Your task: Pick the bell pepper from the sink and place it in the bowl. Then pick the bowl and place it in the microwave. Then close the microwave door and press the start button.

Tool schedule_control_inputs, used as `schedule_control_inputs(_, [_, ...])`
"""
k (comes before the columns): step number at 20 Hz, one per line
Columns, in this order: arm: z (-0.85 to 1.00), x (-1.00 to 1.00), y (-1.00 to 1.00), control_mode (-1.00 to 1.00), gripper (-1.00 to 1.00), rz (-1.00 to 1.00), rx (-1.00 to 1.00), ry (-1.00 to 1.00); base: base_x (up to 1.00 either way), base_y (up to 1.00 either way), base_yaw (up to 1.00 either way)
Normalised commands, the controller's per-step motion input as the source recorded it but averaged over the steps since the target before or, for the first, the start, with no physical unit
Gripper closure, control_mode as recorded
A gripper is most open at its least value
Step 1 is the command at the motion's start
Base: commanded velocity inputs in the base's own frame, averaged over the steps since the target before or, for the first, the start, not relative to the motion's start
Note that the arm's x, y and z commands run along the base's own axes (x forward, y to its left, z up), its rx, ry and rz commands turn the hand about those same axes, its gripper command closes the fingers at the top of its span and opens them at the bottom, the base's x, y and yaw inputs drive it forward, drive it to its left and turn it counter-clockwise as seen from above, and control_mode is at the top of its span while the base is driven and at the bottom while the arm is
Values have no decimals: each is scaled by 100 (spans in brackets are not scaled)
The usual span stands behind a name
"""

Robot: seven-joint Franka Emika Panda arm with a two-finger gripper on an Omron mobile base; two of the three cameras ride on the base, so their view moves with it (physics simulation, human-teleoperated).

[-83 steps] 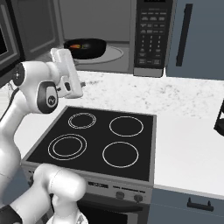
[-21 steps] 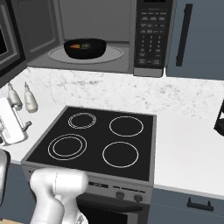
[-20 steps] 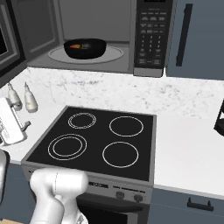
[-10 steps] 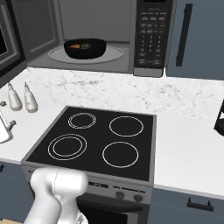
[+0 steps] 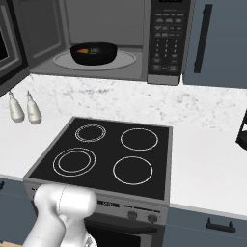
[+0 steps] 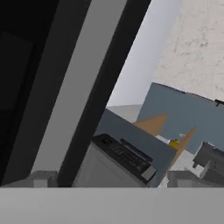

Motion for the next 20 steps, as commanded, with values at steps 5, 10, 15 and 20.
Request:
schedule_control_inputs(5, [59, -76, 1, -100, -100, 0, 0, -35, 0, 0, 0])
schedule_control_inputs(10, [58, -64, 0, -100, -100, -2, 2, -27, 0, 0, 0])
schedule_control_inputs(15, [39, -52, -10, -100, -100, -3, 11, -15, 0, 0, 0])
schedule_control_inputs(20, [26, -28, -25, -100, -100, 0, 21, -5, 0, 0, 0])
